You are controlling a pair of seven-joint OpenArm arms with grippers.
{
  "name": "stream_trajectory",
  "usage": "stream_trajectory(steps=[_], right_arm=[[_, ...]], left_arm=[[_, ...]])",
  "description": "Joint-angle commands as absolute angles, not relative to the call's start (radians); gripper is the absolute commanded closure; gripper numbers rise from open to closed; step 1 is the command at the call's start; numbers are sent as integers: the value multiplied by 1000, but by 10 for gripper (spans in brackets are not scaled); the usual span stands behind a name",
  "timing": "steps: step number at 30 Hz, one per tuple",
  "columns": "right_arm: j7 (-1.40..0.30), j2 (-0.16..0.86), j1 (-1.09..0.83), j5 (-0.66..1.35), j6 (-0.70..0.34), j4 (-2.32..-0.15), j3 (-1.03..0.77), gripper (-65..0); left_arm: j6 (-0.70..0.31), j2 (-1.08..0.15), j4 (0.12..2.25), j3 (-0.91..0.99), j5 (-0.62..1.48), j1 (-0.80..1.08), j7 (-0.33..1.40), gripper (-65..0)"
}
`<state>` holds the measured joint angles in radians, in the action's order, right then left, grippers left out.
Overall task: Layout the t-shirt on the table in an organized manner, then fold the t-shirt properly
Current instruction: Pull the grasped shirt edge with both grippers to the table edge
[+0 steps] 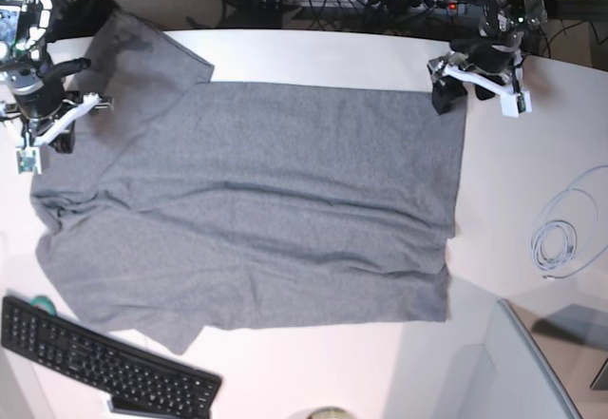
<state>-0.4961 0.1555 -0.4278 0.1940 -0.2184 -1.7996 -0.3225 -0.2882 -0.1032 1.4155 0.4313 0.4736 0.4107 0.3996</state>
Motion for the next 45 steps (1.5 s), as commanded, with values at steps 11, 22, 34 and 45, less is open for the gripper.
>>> stream_trajectory(steps=[11,22,34,45], right_arm=[[-472,65,-418,200,-223,-1802,-483,-2],[-638,30,-348,375,-561,-1581,-739,-429],[-636,30,-308,371,-619,-1389,-799,-357],[-642,25,-312,371,-650,-1342,-796,-356]], left_arm=[[-292,-108,1294,424,481,352,394,-438],[-292,-116,1293,432,484,352,395,0],[-292,-117,1293,432,481,360,395,0],[-292,-117,1293,432,481,361,395,0]])
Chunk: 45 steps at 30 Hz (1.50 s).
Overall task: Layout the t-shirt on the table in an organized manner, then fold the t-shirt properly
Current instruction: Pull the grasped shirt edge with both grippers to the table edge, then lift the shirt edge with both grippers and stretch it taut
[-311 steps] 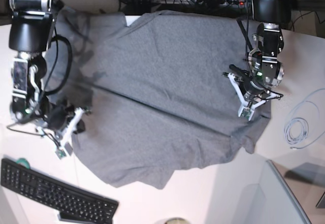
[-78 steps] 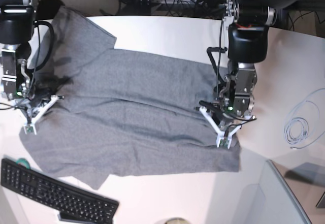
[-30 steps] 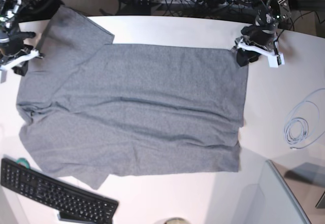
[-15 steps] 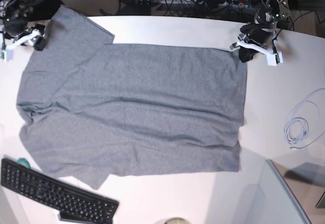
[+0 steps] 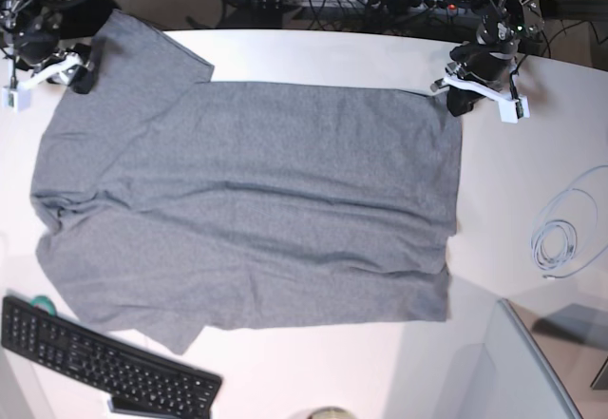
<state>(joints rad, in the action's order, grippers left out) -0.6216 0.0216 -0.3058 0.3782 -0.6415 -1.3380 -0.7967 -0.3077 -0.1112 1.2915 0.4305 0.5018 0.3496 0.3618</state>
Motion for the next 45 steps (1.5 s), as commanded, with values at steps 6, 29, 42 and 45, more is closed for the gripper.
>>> stream_trajectory(steps=[6,29,42,45], right_arm=[[-642,25,-314,371,-698,-1343,-796,-336],[-654,30,-335,371,-698,-1420,-796,-5],[-812,24,-427,375,-698,-1675,-797,-5],[-814,24,-460,375,-698,-1715,-797,-5]], left_arm=[[-292,-117,1293,432,481,361,397,0],[-292,-117,1379,432,481,423,398,0],[-292,-117,1653,433,481,615,400,0],[-291,-116,1684,433,481,639,400,0]])
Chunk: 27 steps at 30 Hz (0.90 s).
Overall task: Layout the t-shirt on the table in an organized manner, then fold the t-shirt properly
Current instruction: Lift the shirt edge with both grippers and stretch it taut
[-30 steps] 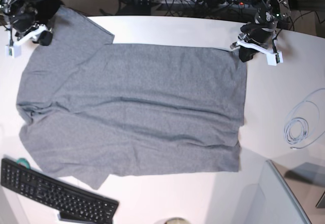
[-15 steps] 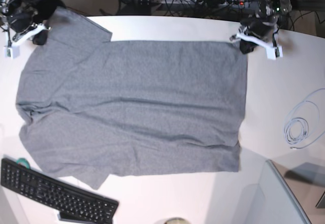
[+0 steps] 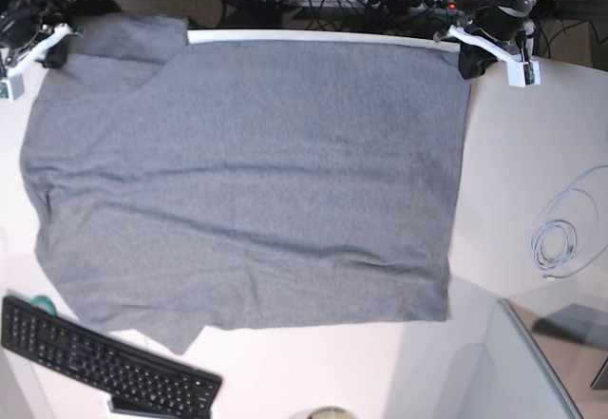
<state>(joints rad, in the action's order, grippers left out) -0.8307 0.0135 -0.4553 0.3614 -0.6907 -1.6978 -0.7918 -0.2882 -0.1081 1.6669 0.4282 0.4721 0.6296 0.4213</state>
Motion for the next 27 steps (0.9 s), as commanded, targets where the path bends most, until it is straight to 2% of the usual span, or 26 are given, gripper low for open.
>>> stream_trajectory(steps=[1,13,24,27], right_arm=[[-817,24,-469,377,-698,-1724,-797,-5],[-863,22,-516,378,-698,-1745,-799,-5],[-863,22,-495,378,-698,-1745,-756,-5],[-863,22,-479,377,-698,-1745,-759,-5]], left_arm=[[-291,-116,1690,433,481,644,400,0],[-289,-111,1695,541,481,673,400,0],[-291,-108,1707,542,479,680,401,0],[-291,-108,1759,542,481,688,472,0]])
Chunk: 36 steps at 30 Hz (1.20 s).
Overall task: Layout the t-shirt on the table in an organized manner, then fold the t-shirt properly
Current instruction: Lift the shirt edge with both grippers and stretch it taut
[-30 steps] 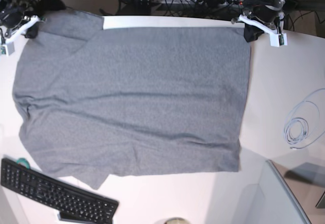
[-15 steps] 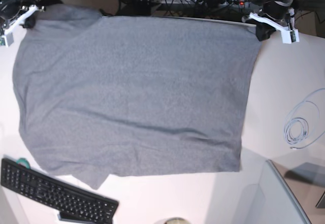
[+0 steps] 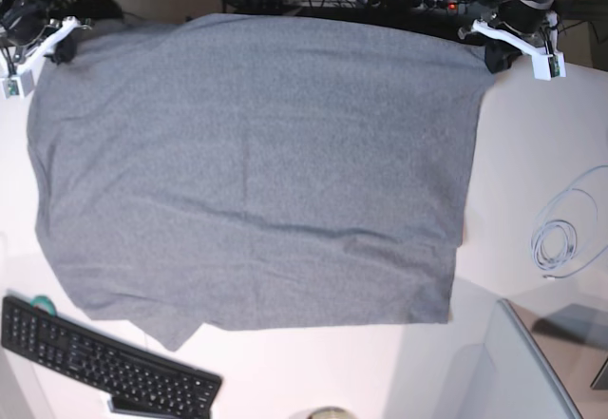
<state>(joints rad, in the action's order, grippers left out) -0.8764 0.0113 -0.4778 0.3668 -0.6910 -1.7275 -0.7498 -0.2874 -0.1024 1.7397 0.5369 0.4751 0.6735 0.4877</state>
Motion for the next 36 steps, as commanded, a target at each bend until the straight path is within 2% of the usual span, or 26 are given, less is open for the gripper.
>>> stream_trajectory(steps=[1,4,14,36], right_arm=[[-863,22,-476,377,-698,-1745,-760,-5],[-863,24,-475,377,-698,-1745,-762,-5],[-858,42,-473,372,-698,-1744,-814,-5],[-862,67,-455,372,-698,-1739,-802,-5]], left_arm=[[-291,-108,1782,542,484,691,507,0],[-291,-93,1825,545,481,694,561,0],[-291,-81,1833,549,481,737,562,0],[-291,-61,1917,544,481,835,562,0]])
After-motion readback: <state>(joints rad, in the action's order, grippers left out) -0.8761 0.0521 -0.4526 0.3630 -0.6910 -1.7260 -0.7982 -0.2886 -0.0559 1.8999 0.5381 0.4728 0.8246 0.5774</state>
